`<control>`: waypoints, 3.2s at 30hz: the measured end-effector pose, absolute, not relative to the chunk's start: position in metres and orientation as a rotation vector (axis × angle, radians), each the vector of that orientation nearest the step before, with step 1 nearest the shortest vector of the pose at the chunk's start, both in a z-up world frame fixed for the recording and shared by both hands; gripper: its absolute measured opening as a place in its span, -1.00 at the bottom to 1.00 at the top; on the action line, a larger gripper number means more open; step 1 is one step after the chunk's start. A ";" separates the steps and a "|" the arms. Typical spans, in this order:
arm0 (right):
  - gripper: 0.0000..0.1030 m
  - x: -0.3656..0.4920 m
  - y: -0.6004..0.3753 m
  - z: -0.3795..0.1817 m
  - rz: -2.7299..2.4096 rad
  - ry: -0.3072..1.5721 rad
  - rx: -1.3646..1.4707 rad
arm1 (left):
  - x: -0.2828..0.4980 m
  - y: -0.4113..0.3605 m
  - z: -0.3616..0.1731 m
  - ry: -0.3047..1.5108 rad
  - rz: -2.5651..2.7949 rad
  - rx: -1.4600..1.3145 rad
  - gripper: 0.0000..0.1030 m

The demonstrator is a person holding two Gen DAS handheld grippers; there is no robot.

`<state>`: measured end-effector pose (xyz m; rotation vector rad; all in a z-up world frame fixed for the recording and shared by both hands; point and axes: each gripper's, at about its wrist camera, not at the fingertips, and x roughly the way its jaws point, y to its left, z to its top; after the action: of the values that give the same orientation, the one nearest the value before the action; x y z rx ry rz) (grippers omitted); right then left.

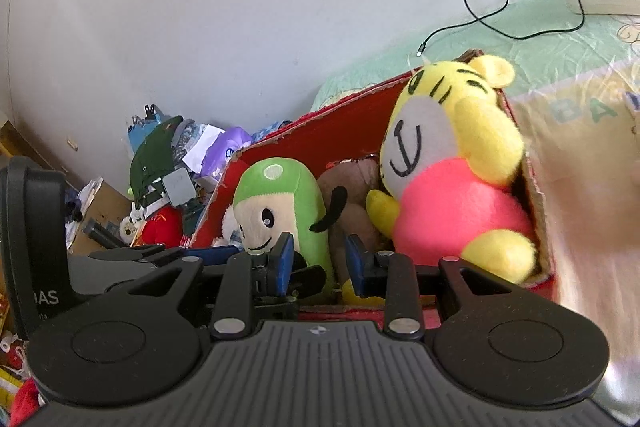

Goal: Organize objects
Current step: 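Open both grippers to release the green plush and lift away, then move both grippers to the white bunny plush with the blue bow, then close both grippers on the white bunny's body from either side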

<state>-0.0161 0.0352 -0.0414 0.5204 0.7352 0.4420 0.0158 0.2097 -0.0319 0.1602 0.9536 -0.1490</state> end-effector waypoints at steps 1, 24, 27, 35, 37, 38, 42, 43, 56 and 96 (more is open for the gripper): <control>-0.38 -0.018 0.035 -0.041 0.438 0.732 0.523 | 0.013 0.209 -0.031 0.947 -0.143 0.164 0.76; -0.33 -0.071 -0.004 -0.039 0.381 0.651 0.678 | -0.023 0.190 0.001 0.856 -0.211 0.153 0.73; -0.33 -0.077 -0.013 -0.039 0.399 0.648 0.697 | -0.029 0.185 0.008 0.835 -0.234 0.161 0.73; -0.33 -0.088 -0.053 -0.045 0.395 0.656 0.719 | -0.034 0.157 0.023 0.814 -0.324 0.150 0.78; -0.33 -0.091 -0.069 -0.048 0.372 0.656 0.739 | -0.033 0.142 0.025 0.820 -0.348 0.145 0.78; -0.33 -0.092 -0.077 -0.049 0.361 0.655 0.751 | -0.034 0.133 0.025 0.822 -0.358 0.146 0.78; -0.33 -0.095 -0.111 -0.057 0.315 0.673 0.781 | -0.034 0.096 0.025 0.824 -0.383 0.171 0.79; -0.32 -0.096 -0.120 -0.059 0.307 0.678 0.783 | -0.033 0.086 0.025 0.826 -0.391 0.170 0.79; -0.27 -0.085 -0.224 -0.079 0.201 0.766 0.745 | -0.017 -0.042 -0.007 0.915 -0.436 0.224 0.82; 0.11 0.058 -0.264 -0.155 0.402 0.923 0.818 | 0.085 -0.087 -0.118 1.077 -0.408 -0.022 0.38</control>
<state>0.0580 -0.2640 -0.1554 0.8184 0.9229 0.4016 0.0848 -0.0875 -0.1176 -0.0222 1.0769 -0.4079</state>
